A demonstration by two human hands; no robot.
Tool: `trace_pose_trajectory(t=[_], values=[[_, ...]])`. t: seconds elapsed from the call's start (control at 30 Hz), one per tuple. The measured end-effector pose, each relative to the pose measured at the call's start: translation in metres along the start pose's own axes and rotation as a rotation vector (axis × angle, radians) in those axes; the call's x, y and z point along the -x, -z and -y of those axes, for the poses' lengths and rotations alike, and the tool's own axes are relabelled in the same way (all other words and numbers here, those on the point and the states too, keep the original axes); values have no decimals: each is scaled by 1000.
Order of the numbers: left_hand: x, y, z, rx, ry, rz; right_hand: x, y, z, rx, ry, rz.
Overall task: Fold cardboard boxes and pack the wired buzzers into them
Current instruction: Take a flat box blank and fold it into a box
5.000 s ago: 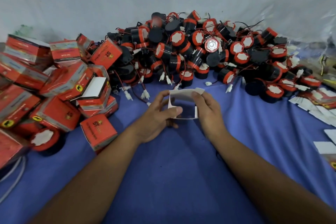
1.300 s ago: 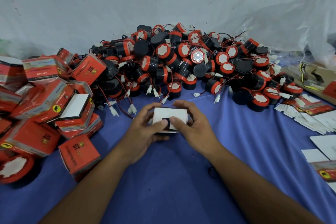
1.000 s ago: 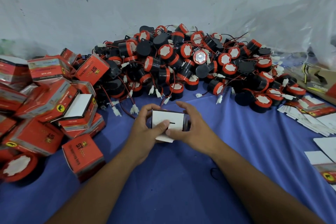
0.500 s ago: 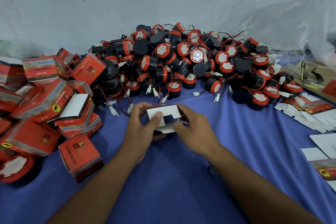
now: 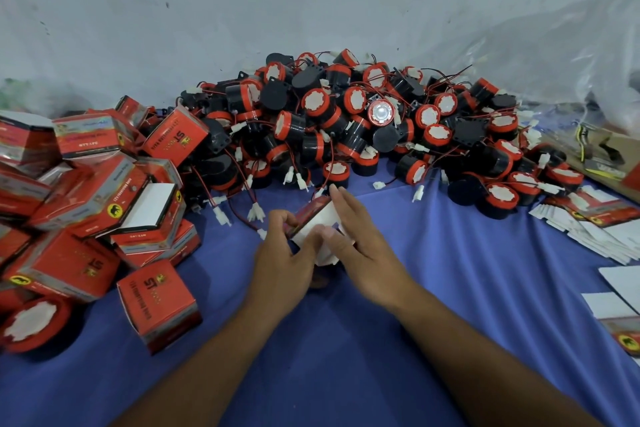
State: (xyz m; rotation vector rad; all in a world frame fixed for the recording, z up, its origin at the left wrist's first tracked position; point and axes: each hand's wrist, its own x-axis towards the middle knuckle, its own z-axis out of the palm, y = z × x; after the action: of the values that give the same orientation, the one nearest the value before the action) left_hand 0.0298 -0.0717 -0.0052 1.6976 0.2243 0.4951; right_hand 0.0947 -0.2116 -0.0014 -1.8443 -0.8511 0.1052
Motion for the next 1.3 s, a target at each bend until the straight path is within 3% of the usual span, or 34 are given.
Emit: trace_pose_trajectory(t=[0.17, 0.27, 0.33, 0.5, 0.67, 0.8, 0.97, 1.17, 1.3], values=[[-4, 11, -3, -441, -355, 240, -7, 12, -4, -199, 55, -280], [-13, 20, -6, -693, -546, 229, -9, 20, -1, -409, -64, -301], [-17, 26, -9, -724, -673, 211, -9, 21, 2, -480, -90, -280], [-10, 17, -11, -563, -596, 442, -2, 7, 16, -514, -71, -165], [-7, 15, -10, -567, -673, 256, 3, -3, 26, -545, -175, -119], [-9, 17, -9, -503, -653, 111, 3, -8, 26, -760, -167, 0], [-12, 20, -12, -491, -564, 93, 2, -4, 29, -985, -230, 14], [-12, 20, -8, -618, -648, 158, 2, -3, 28, -914, -200, -11], [-8, 13, -5, -620, -753, 99, 3, -9, 27, -831, -181, -60]])
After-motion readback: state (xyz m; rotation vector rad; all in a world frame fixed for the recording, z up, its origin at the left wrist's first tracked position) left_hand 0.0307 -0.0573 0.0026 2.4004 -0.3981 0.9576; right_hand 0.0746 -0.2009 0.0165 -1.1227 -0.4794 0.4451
